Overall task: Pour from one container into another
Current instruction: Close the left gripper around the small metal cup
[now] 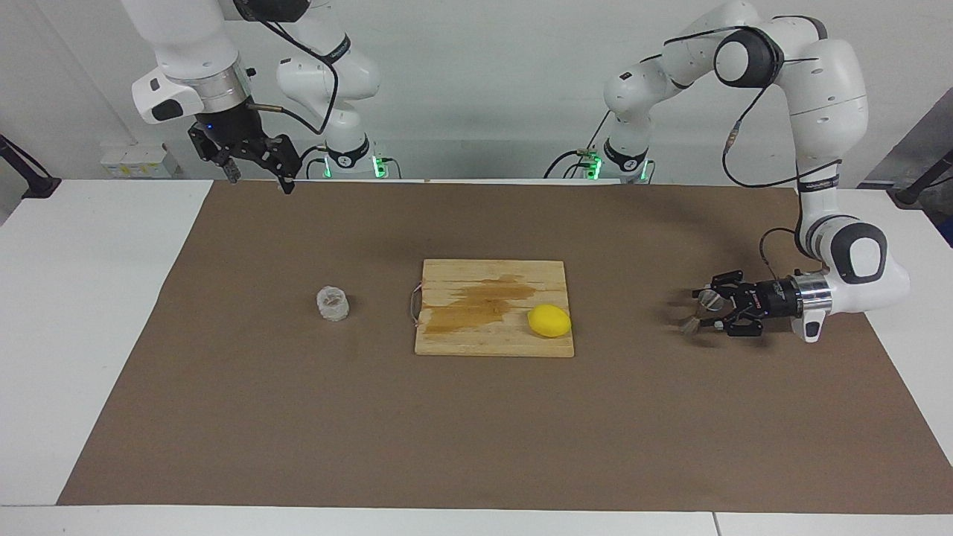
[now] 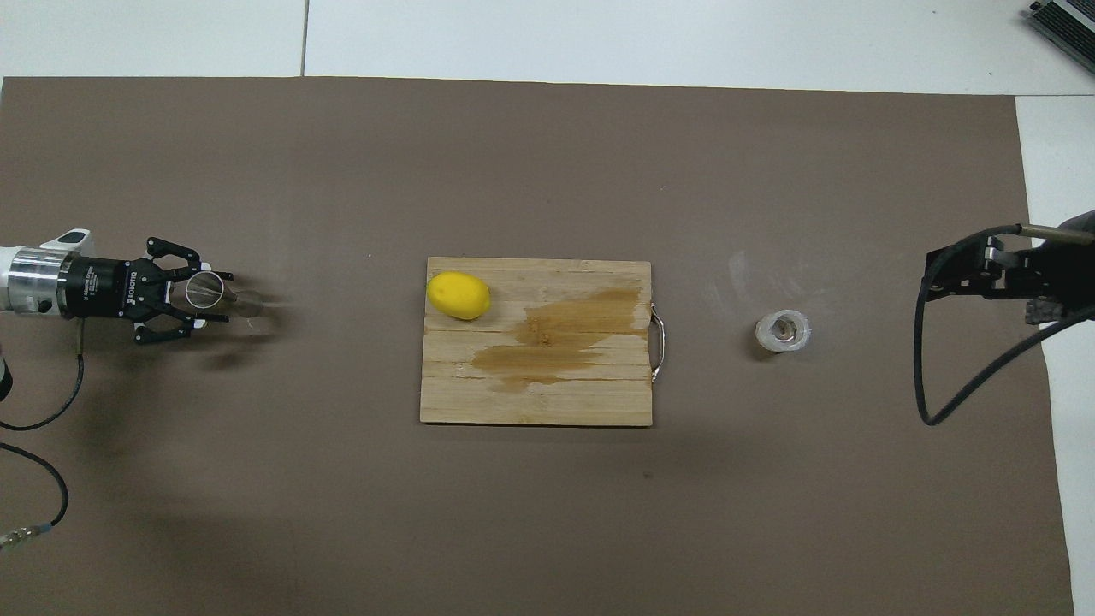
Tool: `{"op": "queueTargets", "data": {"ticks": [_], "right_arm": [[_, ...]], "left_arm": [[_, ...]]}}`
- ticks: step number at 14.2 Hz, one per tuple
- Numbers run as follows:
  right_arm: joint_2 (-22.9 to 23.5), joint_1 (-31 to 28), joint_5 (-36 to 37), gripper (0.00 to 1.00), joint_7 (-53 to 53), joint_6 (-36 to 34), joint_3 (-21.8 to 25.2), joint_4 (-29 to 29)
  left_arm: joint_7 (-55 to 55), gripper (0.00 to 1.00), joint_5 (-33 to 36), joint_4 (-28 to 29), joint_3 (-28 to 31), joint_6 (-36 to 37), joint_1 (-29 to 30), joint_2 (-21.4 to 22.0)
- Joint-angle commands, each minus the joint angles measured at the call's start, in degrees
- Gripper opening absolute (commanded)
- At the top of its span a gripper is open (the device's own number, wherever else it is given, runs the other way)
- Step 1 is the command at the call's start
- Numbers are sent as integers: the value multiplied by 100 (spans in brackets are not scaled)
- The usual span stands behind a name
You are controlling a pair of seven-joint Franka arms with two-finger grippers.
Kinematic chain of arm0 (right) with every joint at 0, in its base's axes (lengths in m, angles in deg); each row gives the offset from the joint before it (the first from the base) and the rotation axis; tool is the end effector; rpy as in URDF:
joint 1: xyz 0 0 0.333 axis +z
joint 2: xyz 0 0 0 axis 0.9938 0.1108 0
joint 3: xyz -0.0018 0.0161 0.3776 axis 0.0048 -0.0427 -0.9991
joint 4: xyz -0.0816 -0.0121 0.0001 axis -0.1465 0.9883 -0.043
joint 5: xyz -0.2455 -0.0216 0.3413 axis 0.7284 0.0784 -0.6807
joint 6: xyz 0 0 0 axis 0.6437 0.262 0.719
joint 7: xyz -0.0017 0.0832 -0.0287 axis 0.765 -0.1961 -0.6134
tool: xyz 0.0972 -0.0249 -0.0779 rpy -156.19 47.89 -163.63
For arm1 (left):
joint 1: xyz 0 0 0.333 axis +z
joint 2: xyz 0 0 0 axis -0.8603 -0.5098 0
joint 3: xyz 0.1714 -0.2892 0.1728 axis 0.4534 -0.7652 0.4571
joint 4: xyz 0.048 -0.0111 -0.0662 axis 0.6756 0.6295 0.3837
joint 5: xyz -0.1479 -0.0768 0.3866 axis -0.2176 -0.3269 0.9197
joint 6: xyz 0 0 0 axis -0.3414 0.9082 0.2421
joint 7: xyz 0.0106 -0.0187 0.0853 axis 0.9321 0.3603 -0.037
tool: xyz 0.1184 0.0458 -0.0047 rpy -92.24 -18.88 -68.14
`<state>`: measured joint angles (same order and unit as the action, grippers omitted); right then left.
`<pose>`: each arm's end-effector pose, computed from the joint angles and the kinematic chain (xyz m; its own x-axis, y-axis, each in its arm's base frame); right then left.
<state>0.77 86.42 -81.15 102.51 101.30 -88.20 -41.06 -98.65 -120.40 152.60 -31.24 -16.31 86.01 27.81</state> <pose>0.5621 0.0273 0.6913 0.9703 -0.2409 -0.0206 -0.2403 -0.9703 0.0276 0.6470 0.1385 0.2779 0.0467 0.3080 -0.9502 0.9954 -0.0936 0.0185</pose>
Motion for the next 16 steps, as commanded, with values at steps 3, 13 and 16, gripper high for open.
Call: {"op": "queueTargets", "data": {"ticks": [3,13,16], "right_arm": [[-33,-41,-54,100,-143,-72,-17,-22],[-33,-41,-46,100,-143,-72,-8,-22],[-33,-41,-54,100,-143,-72,-17,-22]], "left_arm": [[114,45,-163,69,-38,151,138,-43],[105,45,-312,78,-46,151,138,-43],[105,45,-348,87,-46,143,129,-43]]}}
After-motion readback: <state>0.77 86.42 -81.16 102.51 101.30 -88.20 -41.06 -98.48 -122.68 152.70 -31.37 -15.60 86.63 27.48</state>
